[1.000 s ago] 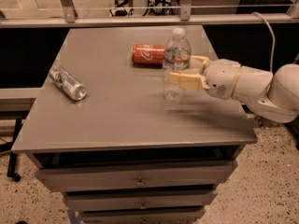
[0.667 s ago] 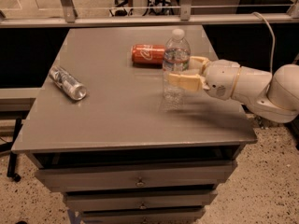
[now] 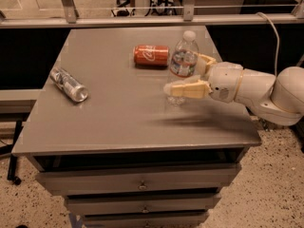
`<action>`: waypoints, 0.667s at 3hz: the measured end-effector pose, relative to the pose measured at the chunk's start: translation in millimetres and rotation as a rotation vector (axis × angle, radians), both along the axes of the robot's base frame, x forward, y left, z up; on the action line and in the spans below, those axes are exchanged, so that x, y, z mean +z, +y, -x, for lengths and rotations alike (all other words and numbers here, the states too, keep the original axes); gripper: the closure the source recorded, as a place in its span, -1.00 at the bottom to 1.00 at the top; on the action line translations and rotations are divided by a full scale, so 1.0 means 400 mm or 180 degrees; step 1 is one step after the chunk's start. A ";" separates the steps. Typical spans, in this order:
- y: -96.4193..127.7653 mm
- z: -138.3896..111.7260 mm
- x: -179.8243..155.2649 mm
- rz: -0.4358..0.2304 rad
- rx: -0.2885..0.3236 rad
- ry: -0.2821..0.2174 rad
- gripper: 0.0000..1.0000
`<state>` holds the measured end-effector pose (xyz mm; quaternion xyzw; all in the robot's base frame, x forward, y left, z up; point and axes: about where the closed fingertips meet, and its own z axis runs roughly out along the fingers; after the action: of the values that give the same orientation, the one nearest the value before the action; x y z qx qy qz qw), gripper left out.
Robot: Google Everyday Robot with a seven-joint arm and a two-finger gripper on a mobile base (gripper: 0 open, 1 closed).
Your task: Place water bottle upright
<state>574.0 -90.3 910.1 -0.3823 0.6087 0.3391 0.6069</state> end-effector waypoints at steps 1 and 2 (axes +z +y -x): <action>0.000 0.000 -0.001 0.0001 0.0000 0.0002 -1.00; -0.016 0.006 -0.005 0.0075 0.0007 0.0007 -1.00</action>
Offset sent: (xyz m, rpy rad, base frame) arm -0.0030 -0.0127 -0.0057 -0.0318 0.0083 -0.0138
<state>571.6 -96.6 907.9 -0.3898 0.6129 0.3329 0.6013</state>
